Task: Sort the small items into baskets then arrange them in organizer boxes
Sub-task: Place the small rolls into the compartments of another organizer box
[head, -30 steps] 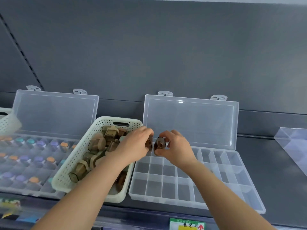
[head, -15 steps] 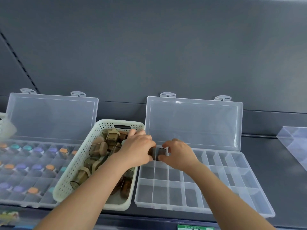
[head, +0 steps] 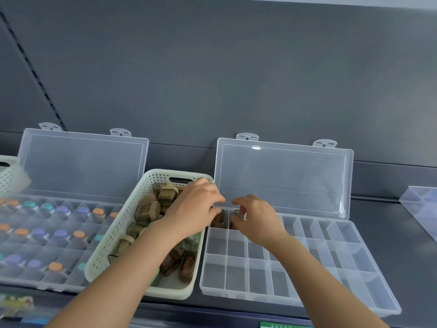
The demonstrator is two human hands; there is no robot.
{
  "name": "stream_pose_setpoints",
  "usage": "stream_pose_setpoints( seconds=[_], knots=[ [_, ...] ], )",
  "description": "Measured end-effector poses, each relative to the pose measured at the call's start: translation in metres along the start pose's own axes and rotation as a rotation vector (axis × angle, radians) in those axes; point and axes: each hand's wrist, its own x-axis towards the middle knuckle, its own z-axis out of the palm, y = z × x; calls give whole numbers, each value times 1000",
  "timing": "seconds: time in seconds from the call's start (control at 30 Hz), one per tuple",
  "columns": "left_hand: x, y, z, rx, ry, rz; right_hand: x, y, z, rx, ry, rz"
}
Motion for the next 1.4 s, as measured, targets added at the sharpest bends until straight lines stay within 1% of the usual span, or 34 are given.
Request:
stream_pose_setpoints(
  seconds=[0.07, 0.13, 0.23, 0.33, 0.4, 0.47, 0.6, 0.67, 0.73, 0.8, 0.97, 1.03, 1.1, 1.23, 1.4],
  knots=[
    [-8, -9, -13, -44, 73, -62, 2, -13, 1, 46, 25, -70],
    [-19, -25, -22, -21, 88, -155, 4, -29, 3, 86, 25, -152],
    [-38, -55, -30, 62, 9, -312, 8, -52, 8, 124, 5, -280],
    [-56, -72, -33, 132, -121, -404, 16, -72, 15, 60, -59, -372],
    [-64, -77, -30, 143, -176, -417, 20, -83, 21, -36, -123, -385],
    [-68, -78, -24, 142, -187, -414, 23, -91, 29, -146, -165, -370],
    [-69, -79, -17, 190, -136, -405, 28, -100, 40, -272, -185, -324],
    [-69, -80, -16, 210, -121, -398, 31, -102, 41, -277, -188, -300],
    [-69, -82, -15, 181, -120, -389, 32, -102, 42, -198, -192, -265],
    [-68, -84, -16, 96, -103, -411, 31, -100, 40, -54, -181, -229],
    [-65, -75, -29, -305, 9, -462, 25, -90, 24, 313, -108, -169],
    [-61, -71, -30, -433, 36, -447, 22, -82, 15, 405, -58, -125],
    [-56, -67, -30, -511, 63, -415, 20, -72, 7, 462, -16, -63],
    [-39, -49, -27, -533, 60, -368, 16, -51, -9, 630, -21, 91],
    [-10, -14, -15, -442, -52, -269, 3, -24, -31, 749, 7, 211]
  ],
)
